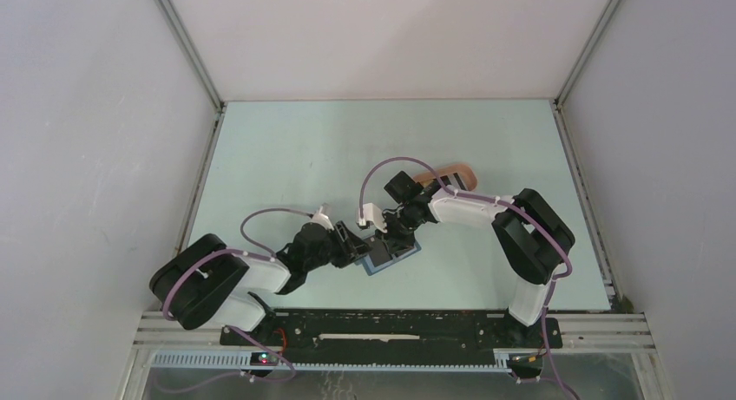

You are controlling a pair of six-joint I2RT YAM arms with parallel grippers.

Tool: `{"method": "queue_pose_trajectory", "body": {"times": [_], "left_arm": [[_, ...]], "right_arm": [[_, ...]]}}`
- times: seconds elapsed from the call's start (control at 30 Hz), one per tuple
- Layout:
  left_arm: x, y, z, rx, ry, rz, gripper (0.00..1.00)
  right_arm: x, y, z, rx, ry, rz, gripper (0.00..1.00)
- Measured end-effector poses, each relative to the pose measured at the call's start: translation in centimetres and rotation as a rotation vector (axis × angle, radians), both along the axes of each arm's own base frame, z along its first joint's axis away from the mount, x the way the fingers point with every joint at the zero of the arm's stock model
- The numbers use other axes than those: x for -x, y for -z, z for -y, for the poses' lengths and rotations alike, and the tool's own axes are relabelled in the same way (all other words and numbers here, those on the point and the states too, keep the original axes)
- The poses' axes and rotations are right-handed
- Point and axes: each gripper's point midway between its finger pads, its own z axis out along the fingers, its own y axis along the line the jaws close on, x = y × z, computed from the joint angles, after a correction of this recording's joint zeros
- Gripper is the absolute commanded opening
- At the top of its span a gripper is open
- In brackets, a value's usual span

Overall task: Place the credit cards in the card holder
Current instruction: Turn over the card slot in the card holder.

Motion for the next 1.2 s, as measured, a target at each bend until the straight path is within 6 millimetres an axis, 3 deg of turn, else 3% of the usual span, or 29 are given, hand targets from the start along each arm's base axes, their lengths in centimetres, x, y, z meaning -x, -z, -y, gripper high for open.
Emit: {"method": "queue_pose_trajectory", "body": {"times": [0.8, 1.2], "left_arm": [[-0.7, -0.3, 0.7, 0.040, 0.001, -0.004, 0.58], [-1.1, -0.4, 1.2, 0.079, 0.004, 0.002, 0.58]], "right_arm": [[0.0, -0.2, 0.1, 0.010, 0.013, -0.007, 0.10], [-0.8, -1.6, 0.5, -0.027, 0.066, -0.031, 0.12]]}}
